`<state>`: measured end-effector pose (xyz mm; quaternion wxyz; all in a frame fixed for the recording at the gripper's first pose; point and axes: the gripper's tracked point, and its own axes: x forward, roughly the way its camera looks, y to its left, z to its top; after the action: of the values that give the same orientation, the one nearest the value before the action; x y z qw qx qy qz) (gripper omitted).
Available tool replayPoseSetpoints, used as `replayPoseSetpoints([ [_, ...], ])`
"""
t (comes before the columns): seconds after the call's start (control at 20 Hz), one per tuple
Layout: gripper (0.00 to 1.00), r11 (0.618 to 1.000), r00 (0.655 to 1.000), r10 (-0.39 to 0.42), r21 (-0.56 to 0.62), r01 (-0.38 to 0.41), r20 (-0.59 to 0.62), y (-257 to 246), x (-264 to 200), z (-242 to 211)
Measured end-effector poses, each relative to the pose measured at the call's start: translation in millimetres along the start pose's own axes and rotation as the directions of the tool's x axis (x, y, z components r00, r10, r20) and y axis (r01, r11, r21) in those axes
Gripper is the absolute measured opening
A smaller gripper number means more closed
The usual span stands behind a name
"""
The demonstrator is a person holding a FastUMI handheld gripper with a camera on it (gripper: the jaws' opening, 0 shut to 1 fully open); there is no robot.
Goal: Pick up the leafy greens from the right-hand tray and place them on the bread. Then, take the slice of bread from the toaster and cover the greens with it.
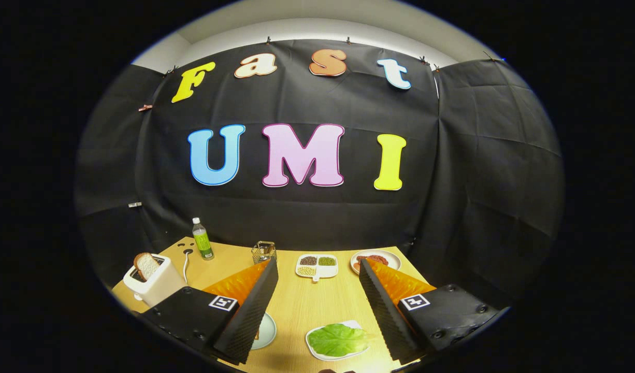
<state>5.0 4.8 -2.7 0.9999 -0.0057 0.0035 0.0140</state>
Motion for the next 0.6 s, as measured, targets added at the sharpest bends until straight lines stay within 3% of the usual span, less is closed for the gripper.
replayPoseSetpoints([
  [0.25, 0.98, 1.000, 0.999, 0.017, -0.003, -0.017, -0.030, 1.9, 5.2, -12.1],
  [0.6, 0.98, 0.999, 0.991, 0.038, -0.007, -0.039, -0.126, -5.0, 15.9, -61.7],
])
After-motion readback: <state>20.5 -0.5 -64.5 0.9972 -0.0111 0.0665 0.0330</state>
